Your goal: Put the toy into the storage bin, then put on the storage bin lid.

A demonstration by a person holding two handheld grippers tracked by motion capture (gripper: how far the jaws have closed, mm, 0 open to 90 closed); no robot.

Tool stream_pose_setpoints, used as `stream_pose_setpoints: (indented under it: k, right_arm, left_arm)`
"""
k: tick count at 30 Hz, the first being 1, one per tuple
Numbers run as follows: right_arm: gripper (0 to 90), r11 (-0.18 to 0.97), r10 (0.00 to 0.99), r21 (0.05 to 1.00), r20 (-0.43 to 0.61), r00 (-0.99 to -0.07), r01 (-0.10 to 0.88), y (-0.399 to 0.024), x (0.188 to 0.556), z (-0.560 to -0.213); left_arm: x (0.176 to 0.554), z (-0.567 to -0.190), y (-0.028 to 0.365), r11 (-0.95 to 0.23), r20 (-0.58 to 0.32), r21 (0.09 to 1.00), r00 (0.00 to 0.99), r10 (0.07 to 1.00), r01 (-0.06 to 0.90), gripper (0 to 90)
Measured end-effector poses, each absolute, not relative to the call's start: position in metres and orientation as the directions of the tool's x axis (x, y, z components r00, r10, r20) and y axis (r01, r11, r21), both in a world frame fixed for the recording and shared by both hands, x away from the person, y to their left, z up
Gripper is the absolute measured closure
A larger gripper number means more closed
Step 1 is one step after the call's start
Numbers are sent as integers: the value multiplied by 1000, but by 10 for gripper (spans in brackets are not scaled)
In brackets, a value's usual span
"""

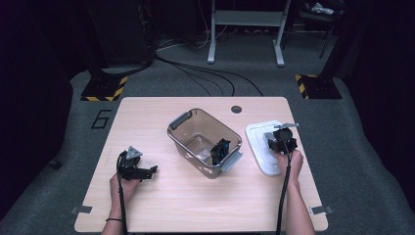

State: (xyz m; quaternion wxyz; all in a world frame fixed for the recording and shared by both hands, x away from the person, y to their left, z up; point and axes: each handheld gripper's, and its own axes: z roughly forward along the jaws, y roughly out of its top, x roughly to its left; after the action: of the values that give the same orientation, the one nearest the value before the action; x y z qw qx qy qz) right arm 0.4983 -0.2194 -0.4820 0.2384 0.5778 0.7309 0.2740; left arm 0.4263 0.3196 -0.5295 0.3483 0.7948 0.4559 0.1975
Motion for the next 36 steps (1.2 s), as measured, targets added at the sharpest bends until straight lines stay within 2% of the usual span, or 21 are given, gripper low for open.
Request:
stream_pose_setpoints:
  k: [15,36]
  right_arm:
    - [667,247,954,674,-45,-296,696,-221,487,-462]
    - [668,299,929,707,-61,-366,641,-215,474,-398]
  left_arm:
    - [426,-529,320,-342,-3,734,506,862,587,80]
    - [427,-530,320,-342,-4,734,508,861,587,81]
